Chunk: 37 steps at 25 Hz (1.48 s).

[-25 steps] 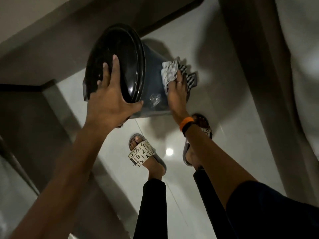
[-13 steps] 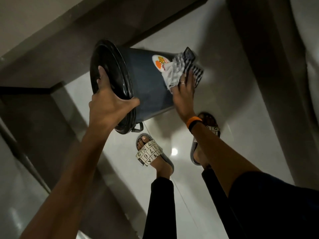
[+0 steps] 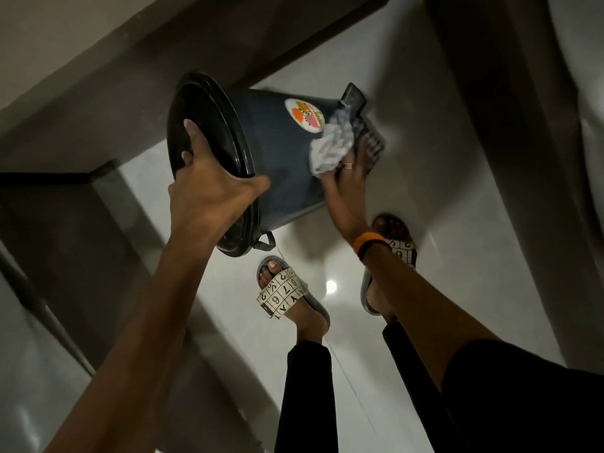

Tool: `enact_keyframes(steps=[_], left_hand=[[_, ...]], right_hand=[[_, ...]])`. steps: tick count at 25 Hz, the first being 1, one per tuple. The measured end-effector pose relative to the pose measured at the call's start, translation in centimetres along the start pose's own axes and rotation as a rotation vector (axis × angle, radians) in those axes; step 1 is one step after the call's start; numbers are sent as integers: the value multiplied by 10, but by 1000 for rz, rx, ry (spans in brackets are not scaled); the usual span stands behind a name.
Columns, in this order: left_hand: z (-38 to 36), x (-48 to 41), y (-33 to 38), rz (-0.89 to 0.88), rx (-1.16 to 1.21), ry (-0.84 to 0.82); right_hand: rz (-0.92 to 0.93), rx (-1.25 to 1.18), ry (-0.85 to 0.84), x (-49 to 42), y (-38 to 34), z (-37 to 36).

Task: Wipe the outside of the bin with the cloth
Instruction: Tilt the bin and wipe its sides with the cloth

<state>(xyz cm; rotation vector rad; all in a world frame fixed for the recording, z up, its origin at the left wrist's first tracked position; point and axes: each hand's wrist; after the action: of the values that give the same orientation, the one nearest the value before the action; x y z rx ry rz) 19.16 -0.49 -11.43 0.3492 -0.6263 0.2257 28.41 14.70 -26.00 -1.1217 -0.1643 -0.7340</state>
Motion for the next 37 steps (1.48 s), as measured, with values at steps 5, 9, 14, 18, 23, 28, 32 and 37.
enact_keyframes(steps=[5, 9, 14, 18, 23, 28, 32, 37], left_hand=[[8, -14, 8, 26, 64, 12], [0, 5, 0, -40, -31, 9], [-23, 28, -3, -81, -26, -12], [-9, 8, 13, 33, -25, 29], [1, -4, 18, 114, 97, 12], [-3, 9, 8, 59, 138, 53], [-10, 19, -3, 3, 194, 124], [-11, -12, 9, -32, 176, 171]], right_hand=[[563, 245, -70, 33, -5, -31], [-151, -206, 15, -8, 11, -3], [-79, -191, -20, 0, -6, -2], [405, 122, -165, 74, -6, -29], [127, 70, -90, 9, 39, 21], [20, -86, -111, -2, 19, 24], [518, 288, -287, 65, 8, -1], [550, 293, -173, 16, 31, 20]])
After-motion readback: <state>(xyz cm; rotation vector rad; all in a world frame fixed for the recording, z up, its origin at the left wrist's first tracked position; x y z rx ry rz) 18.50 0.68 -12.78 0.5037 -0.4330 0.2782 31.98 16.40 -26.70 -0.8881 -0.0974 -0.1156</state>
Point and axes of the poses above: each hand's wrist, its own x-axis away from the middle knuckle, its own z-axis out of the back of the hand, y = z × x, and after that the axes turned 2 degrees about x, right-handed
